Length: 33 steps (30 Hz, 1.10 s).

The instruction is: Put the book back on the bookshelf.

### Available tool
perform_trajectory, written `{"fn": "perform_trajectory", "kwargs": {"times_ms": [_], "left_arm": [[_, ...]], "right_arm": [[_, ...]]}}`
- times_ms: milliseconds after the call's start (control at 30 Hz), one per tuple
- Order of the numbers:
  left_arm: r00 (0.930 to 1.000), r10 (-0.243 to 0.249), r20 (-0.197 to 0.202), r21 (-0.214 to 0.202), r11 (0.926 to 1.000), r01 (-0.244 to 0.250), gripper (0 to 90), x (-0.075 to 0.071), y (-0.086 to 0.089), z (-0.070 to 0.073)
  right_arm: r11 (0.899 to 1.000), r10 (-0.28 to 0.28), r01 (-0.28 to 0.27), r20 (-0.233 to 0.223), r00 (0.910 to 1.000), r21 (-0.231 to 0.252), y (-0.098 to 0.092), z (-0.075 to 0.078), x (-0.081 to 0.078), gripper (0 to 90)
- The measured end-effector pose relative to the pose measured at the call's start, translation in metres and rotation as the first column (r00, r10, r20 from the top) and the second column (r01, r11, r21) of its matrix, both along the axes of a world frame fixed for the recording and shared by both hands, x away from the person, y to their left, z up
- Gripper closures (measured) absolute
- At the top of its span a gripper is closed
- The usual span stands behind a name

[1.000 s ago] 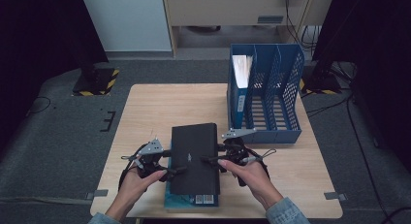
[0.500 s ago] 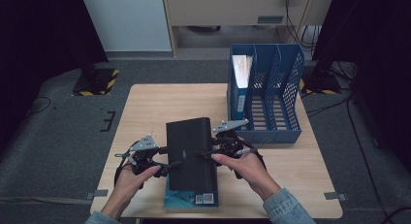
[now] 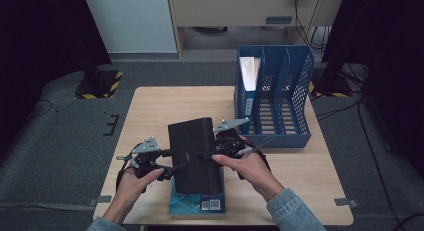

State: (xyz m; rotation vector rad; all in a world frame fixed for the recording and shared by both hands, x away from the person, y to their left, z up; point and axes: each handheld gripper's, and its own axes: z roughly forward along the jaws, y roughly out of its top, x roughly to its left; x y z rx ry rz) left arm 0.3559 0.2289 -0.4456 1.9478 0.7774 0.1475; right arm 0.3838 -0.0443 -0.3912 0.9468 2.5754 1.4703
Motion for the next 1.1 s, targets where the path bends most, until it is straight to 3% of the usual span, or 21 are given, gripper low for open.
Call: {"fn": "perform_trajectory", "kwargs": {"times_ms": [100,333,533,800,967,1100], "left_arm": [[0.9999,-0.002,0.010,-0.008,1.0000,0.003,21.7,0.000,-0.001,0.001],[0.9999,0.007,0.012,-0.004,1.0000,-0.007,23.3,0.001,0.000,0.002],[0.9996,0.019,0.019,0.000,0.9998,-0.019,26.3,0.005,0.004,0.005],[0.9993,0.014,0.035,0.009,0.9999,-0.014,27.4,0.005,0.002,0.006],[0.9992,0.013,0.038,0.011,0.9998,-0.013,27.9,0.003,0.002,0.006],[0.9988,-0.005,0.048,0.005,1.0000,0.005,30.5,0.002,0.000,0.009]], "right_arm": [[1.000,0.004,-0.004,0.018,0.9998,-0.010,0.001,0.006,0.000,35.1],[1.000,0.006,-0.006,0.012,0.9999,-0.031,0.004,0.008,0.004,34.6],[1.000,0.015,-0.014,0.060,0.9981,-0.017,0.009,0.017,0.005,39.3],[1.000,0.019,-0.019,0.040,0.9990,-0.019,0.006,0.018,0.008,39.4],[0.998,0.033,-0.032,0.041,0.9986,-0.045,0.008,0.021,0.007,39.0],[0.999,0.035,-0.033,0.051,0.9981,-0.039,0.010,0.026,0.009,39.4]]}}
